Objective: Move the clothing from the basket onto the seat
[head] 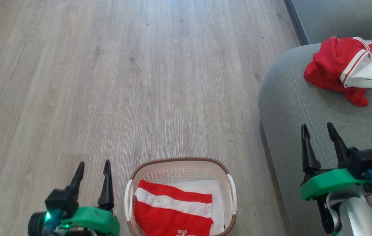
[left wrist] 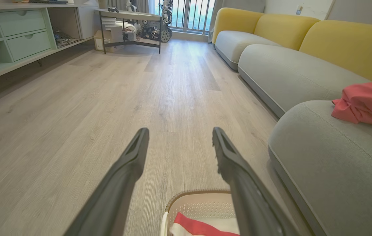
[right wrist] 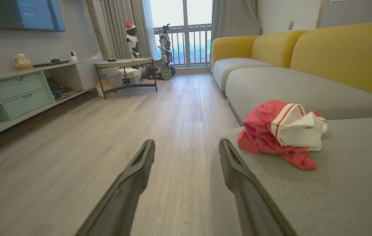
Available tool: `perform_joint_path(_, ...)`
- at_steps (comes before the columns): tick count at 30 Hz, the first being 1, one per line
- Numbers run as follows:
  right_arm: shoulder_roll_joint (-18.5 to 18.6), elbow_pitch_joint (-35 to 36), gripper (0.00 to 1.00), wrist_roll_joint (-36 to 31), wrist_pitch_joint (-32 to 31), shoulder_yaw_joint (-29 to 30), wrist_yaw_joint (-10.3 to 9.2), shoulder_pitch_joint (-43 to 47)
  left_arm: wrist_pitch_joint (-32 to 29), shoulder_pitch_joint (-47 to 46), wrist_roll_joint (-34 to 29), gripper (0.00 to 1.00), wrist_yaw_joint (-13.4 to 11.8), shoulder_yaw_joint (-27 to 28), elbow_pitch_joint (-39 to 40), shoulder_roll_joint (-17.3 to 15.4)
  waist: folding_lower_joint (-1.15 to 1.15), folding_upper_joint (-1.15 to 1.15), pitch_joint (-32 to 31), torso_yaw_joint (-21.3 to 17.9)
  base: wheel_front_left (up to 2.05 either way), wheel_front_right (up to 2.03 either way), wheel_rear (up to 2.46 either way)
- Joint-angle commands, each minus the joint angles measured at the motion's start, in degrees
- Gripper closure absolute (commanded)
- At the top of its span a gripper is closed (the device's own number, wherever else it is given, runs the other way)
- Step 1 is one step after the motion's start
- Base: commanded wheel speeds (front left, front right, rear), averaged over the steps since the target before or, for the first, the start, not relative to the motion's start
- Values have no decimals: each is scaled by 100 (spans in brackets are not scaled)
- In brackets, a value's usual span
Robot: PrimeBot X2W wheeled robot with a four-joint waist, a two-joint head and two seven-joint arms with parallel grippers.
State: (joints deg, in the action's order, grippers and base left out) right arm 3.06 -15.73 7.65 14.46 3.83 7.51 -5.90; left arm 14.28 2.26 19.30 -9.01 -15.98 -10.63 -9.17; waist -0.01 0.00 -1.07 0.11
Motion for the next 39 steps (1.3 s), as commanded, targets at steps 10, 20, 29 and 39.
perform_joint_path(10,-17,370,0,263,53,-358,-2,122,72,80,-240,0,194,526,241,168,1,0,-89,62,0,0,0)
perform_joint_path(20,-18,376,0,291,53,-382,-2,280,72,106,-341,0,358,652,109,280,1,0,-121,140,0,0,0)
perform_joint_path(29,-18,352,0,336,53,-396,-2,325,72,97,-434,0,470,737,18,356,1,0,-167,155,0,0,0)
perform_joint_path(39,-18,342,0,360,53,-381,-2,383,72,129,-535,0,566,792,-16,413,1,0,-183,166,0,0,0)
